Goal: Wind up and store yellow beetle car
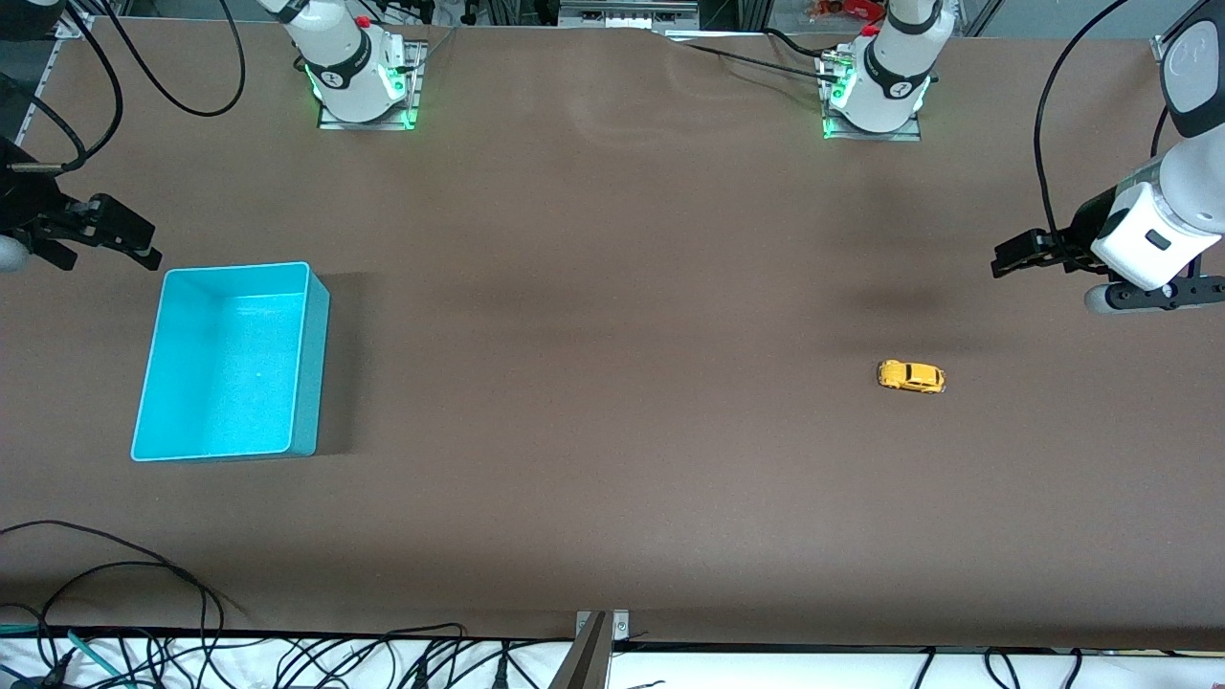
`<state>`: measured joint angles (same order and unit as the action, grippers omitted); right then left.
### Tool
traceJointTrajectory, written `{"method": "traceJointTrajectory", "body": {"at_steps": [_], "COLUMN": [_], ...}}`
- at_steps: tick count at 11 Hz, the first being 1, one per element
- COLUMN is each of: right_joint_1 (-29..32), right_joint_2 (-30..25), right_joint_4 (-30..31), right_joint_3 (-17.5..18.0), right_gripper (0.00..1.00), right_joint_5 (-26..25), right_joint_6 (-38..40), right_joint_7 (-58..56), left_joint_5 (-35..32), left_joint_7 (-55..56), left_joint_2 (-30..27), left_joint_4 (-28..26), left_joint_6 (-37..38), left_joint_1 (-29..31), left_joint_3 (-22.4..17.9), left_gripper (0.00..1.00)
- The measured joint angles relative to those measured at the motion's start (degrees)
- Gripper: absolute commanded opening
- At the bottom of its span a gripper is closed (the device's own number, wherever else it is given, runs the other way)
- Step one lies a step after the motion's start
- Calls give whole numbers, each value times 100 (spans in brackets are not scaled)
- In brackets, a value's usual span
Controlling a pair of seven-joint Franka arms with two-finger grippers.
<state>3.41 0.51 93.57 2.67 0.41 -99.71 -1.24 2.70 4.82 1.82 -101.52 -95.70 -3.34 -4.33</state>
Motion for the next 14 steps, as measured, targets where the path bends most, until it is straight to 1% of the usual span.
{"method": "traceJointTrajectory", "body": {"at_steps": [3, 6, 9, 11, 12, 14], "right_joint_1": [0, 0, 2, 3, 3, 4], "right_joint_2": [0, 0, 0, 1, 1, 3], "right_joint_4": [0, 0, 0, 0, -1, -1], "right_joint_3": [0, -1, -3, -3, -4, -5], "right_gripper": [100, 100, 100, 100, 100, 100], "right_joint_5": [0, 0, 0, 0, 0, 0], "right_joint_6": [0, 0, 0, -3, -5, -5], "right_joint_7": [0, 0, 0, 0, 0, 0], "left_joint_5": [0, 0, 0, 0, 0, 0], "left_joint_7": [0, 498, 1924, 2970, 3633, 5125], "left_joint_2": [0, 7, 201, 436, 565, 806], "left_joint_4": [0, -1, -39, -73, -109, -377], "left_joint_6": [12, 19, -35, -272, -543, -1370], "left_joint_1": [3, 23, 40, 41, 42, 44], "left_joint_3": [0, -2, -5, -6, -6, -6], "left_gripper": [100, 100, 100, 100, 100, 100]}}
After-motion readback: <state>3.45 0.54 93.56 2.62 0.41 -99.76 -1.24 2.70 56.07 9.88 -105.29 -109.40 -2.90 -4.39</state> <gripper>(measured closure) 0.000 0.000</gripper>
